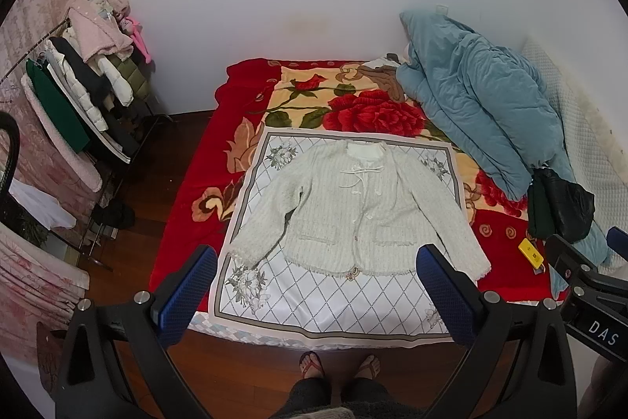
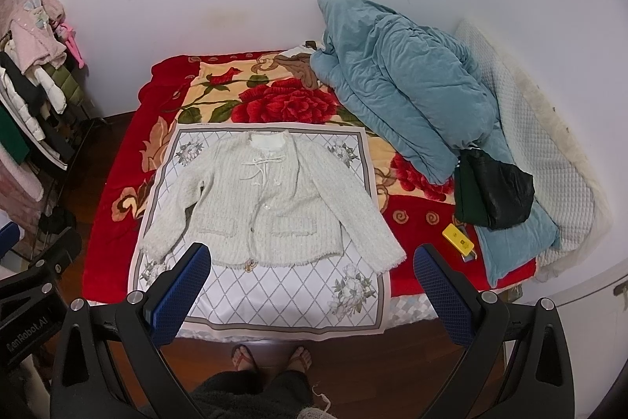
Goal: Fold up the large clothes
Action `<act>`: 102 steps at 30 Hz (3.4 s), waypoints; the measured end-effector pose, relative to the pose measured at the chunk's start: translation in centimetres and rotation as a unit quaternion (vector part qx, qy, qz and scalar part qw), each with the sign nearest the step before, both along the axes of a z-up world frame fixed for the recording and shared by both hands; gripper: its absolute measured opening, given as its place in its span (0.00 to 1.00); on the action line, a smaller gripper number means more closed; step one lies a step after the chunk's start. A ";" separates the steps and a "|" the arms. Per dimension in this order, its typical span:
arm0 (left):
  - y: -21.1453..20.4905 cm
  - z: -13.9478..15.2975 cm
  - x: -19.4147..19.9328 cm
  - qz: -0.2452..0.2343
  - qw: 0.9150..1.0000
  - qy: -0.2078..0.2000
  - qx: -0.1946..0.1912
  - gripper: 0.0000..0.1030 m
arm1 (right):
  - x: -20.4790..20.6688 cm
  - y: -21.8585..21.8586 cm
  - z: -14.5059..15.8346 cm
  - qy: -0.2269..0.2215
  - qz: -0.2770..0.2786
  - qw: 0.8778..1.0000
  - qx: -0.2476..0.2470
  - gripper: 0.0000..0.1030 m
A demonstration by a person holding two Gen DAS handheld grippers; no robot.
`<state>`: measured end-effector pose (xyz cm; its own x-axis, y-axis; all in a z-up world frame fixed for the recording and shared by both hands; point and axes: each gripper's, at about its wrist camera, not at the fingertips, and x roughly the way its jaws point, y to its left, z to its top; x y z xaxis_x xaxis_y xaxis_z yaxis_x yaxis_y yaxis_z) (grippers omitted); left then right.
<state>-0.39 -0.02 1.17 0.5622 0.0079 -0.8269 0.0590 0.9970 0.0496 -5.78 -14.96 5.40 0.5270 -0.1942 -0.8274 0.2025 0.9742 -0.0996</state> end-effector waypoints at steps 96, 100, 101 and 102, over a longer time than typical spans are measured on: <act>7.7 -55.0 37.4 0.205 0.943 0.187 0.186 1.00 | 55.4 8.7 -67.1 0.234 0.137 0.930 0.249 0.22; 6.9 -53.5 36.9 0.192 0.948 0.190 0.168 1.00 | 53.5 3.3 -65.3 0.195 0.101 0.911 0.348 0.74; 6.4 -53.1 36.9 0.189 0.950 0.190 0.163 1.00 | 52.8 1.8 -64.7 0.180 0.094 0.909 0.364 0.86; 5.6 -52.3 36.9 0.182 0.953 0.186 0.153 1.00 | 52.0 0.0 -63.9 0.160 0.084 0.906 0.384 0.86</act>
<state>36.55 5.55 -51.09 0.1445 0.4201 -0.8959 -0.2177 0.8967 0.3853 46.18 -14.92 -58.50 0.2055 0.5634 -0.8002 0.1260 0.7957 0.5925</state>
